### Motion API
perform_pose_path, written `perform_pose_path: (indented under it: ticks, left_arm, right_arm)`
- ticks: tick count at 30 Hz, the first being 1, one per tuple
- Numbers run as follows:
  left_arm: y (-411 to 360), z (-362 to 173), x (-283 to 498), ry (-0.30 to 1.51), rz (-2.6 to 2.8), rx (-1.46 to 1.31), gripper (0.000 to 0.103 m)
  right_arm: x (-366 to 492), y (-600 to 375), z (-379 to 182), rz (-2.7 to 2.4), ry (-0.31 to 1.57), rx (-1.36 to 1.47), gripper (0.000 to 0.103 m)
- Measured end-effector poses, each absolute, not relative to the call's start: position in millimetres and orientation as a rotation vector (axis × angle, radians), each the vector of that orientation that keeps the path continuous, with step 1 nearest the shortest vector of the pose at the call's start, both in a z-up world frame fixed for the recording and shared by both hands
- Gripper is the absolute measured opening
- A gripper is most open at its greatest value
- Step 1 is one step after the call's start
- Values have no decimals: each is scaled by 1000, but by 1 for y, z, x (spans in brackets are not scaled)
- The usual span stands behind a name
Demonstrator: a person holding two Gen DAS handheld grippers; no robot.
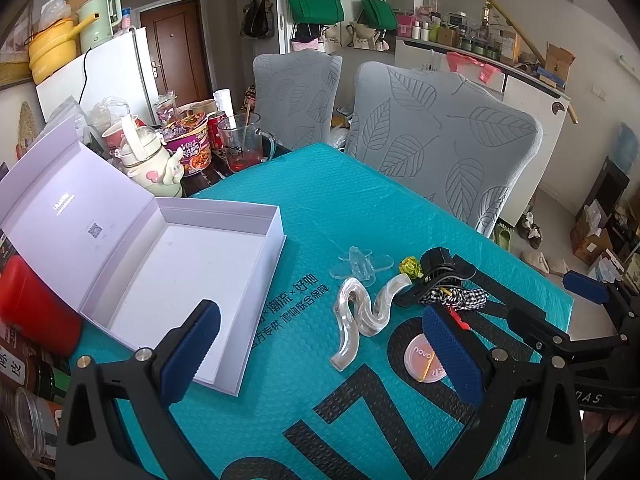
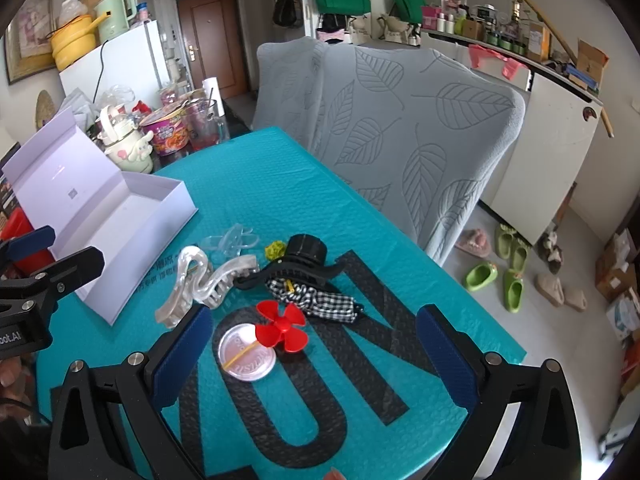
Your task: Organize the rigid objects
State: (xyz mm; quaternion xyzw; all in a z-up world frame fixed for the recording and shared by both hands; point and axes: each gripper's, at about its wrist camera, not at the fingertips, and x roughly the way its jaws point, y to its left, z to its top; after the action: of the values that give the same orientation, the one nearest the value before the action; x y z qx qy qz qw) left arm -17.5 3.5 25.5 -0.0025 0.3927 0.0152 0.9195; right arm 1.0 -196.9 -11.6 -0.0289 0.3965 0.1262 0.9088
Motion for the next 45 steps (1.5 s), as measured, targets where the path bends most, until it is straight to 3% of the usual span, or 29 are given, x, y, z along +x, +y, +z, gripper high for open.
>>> perform_pose_path:
  ticks: [24,45]
  left_arm:
    - [2,24,-20,799,43,-29,103]
    - [-41,-18,-22,864,-35,-95,103]
  right_arm:
    - [6,-201,-16,292,824,-38,103]
    - [22,-243,-51,371,874,-18,103]
